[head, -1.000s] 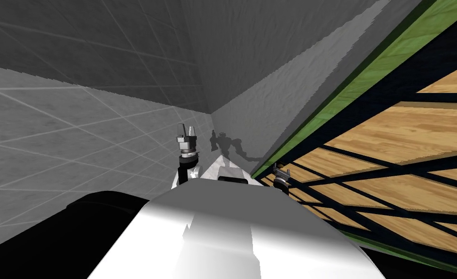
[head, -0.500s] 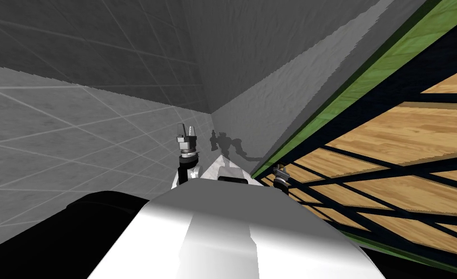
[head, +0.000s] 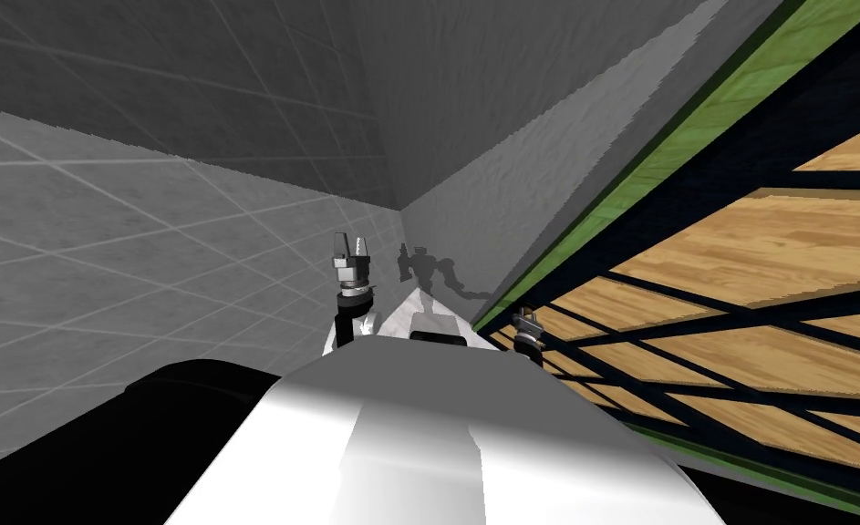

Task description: Pull the door open

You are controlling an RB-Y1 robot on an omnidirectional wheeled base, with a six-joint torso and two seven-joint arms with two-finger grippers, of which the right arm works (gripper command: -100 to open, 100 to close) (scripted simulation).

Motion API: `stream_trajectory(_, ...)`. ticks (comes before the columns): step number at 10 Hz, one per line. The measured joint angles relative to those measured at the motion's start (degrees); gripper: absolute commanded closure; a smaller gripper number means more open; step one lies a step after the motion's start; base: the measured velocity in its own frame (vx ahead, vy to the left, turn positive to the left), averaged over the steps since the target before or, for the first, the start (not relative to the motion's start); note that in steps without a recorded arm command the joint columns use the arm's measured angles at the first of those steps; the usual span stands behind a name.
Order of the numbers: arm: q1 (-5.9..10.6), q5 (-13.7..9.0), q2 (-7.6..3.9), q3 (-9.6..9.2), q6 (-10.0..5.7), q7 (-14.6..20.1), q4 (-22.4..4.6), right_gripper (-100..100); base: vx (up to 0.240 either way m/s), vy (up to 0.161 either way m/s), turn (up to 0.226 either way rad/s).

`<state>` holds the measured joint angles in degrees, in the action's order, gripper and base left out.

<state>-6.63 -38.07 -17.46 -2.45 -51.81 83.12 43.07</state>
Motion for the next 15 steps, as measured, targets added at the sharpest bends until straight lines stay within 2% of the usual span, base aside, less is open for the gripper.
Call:
stream_trajectory(1, 0.24, 0.45, -0.23, -0.78, -0.24, 0.63, -0.54, 100, -0.191, 0.017, 0.068)
stream_trajectory(5, -0.92, 2.05, -1.54, -3.68, 0.29, 2.7, 1.35, 100, -0.233, 0.008, 0.063)
stream_trajectory(8, -0.78, 2.96, -1.98, -5.26, -0.23, 3.88, 0.76, 100, -0.18, -0.015, 0.058)
stream_trajectory(11, -2.16, 4.28, -3.19, -7.63, -0.54, 5.38, 2.85, 100, -0.23, -0.015, 0.061)
stream_trajectory(14, -2.98, 5.56, -4.27, -9.91, -1.31, 7.06, 3.39, 100, -0.187, -0.002, 0.037)
stream_trajectory(15, -3.11, 5.67, -4.18, -10.15, -1.26, 7.19, 3.29, 100, -0.163, -0.016, 0.108)
